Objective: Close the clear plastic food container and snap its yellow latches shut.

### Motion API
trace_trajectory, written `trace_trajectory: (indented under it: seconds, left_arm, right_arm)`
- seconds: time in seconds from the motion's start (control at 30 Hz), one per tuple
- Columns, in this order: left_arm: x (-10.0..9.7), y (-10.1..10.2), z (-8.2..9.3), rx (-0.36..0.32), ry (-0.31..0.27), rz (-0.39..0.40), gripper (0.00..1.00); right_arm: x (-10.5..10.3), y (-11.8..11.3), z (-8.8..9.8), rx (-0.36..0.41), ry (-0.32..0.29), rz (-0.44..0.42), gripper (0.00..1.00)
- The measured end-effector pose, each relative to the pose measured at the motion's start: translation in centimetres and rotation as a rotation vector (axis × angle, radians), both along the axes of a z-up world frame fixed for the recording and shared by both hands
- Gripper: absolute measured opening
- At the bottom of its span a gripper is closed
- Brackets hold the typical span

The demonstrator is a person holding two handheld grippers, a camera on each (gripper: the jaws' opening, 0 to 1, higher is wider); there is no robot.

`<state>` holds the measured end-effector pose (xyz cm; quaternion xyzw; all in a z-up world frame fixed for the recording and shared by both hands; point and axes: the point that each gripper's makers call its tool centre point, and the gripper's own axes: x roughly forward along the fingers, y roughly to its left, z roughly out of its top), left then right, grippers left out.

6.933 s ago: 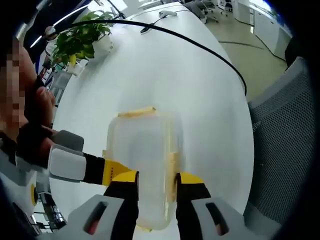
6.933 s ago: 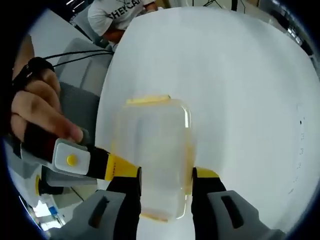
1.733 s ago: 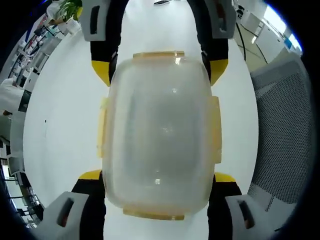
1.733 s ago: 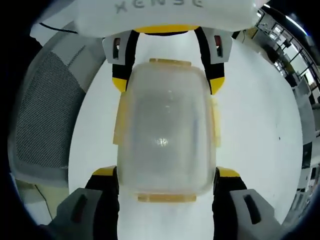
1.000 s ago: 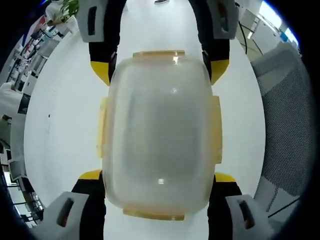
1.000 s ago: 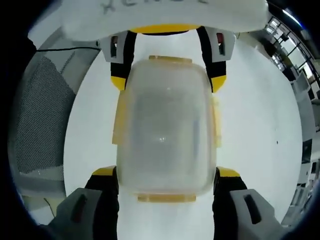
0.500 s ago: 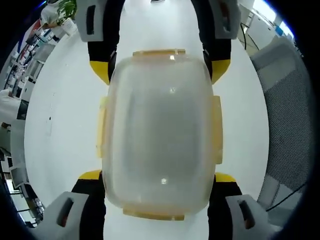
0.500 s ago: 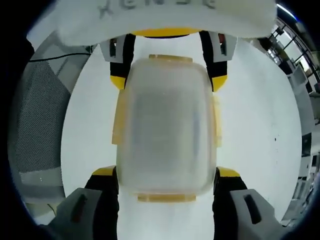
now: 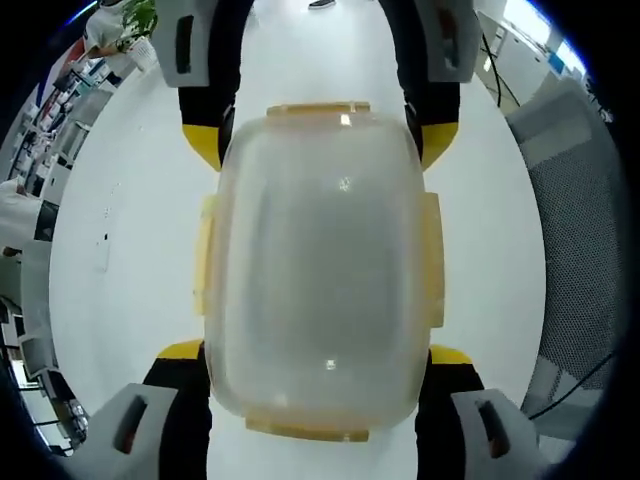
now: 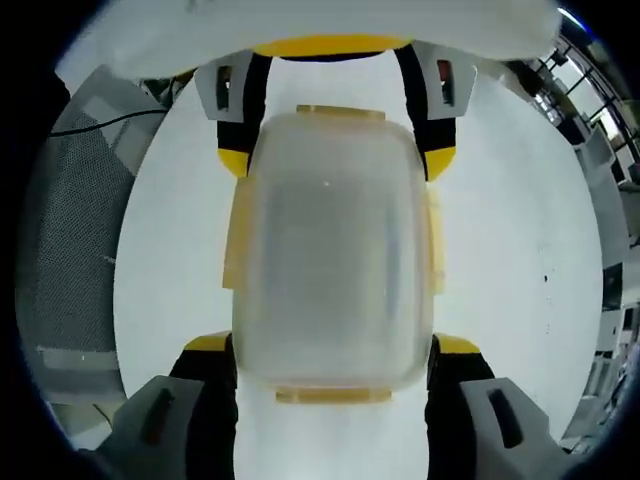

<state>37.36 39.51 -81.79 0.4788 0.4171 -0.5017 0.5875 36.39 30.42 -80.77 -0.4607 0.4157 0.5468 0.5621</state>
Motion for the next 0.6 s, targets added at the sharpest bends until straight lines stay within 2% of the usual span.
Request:
trace_trajectory:
  seconds: [0.3, 0.6]
  left_arm:
    - [2.0, 0.1, 0.1, 0.009, 0.002, -0.007, 0.83]
    - [3.3, 0.1, 0.1, 0.004, 0.000, -0.017, 0.83]
  right_arm:
    - [2.0, 0.1, 0.0, 0.006, 0.000, -0.008, 0.75]
    - [3.2, 0.1, 0.0, 0.003, 0.000, -0.019, 0.75]
